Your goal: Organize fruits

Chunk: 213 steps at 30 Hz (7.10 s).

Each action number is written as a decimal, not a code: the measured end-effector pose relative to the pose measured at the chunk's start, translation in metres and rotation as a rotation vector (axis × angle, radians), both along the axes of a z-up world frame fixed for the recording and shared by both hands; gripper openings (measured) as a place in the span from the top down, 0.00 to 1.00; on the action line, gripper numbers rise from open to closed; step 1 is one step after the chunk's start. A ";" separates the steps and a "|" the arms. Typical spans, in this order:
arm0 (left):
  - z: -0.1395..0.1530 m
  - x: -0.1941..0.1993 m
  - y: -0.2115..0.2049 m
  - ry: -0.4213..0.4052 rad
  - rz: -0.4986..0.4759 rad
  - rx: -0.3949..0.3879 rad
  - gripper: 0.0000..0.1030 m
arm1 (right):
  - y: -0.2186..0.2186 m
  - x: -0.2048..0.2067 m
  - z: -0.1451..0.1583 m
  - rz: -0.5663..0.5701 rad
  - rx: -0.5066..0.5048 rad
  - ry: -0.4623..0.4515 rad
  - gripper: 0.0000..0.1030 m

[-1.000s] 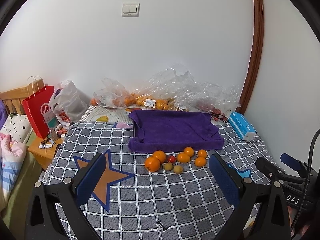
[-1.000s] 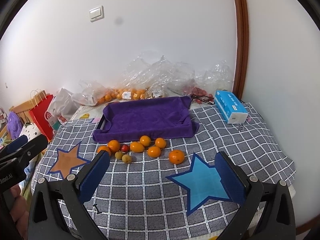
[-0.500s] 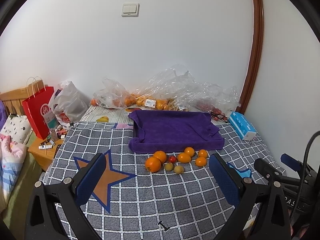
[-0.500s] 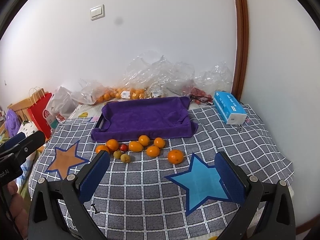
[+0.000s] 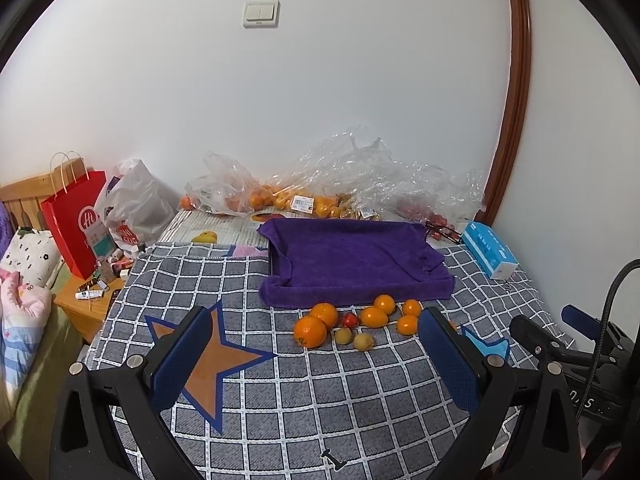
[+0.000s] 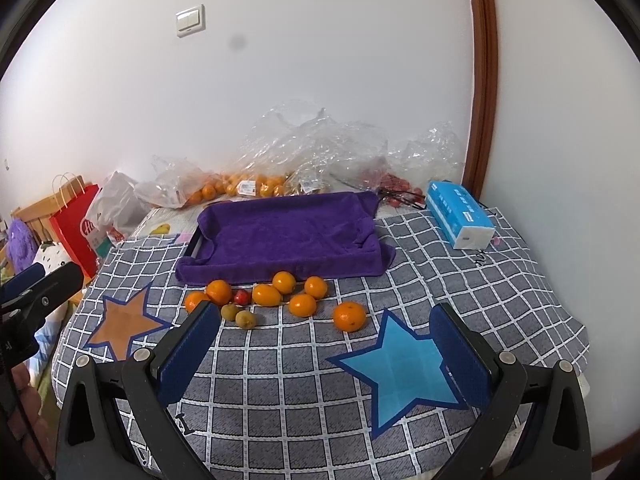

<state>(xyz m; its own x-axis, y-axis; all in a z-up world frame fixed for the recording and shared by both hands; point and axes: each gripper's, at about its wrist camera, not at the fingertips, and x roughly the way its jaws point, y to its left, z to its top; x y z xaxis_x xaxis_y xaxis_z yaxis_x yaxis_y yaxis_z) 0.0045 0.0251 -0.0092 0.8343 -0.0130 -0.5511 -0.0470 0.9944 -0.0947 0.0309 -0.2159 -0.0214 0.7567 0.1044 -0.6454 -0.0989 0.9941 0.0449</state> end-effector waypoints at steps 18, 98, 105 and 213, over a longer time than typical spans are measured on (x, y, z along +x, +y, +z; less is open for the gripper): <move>-0.065 0.064 0.027 0.109 0.023 -0.009 0.01 | 0.000 0.058 -0.065 -0.007 0.022 0.085 0.00; -0.165 0.142 0.030 0.211 -0.282 -0.266 0.60 | -0.012 0.132 -0.170 0.032 0.009 0.217 0.59; -0.172 0.148 0.029 0.253 -0.285 -0.269 0.60 | -0.011 0.131 -0.173 0.036 -0.002 0.235 0.54; -0.149 0.269 0.027 0.198 -0.069 -0.213 0.61 | 0.010 0.261 -0.168 0.045 0.052 0.154 0.59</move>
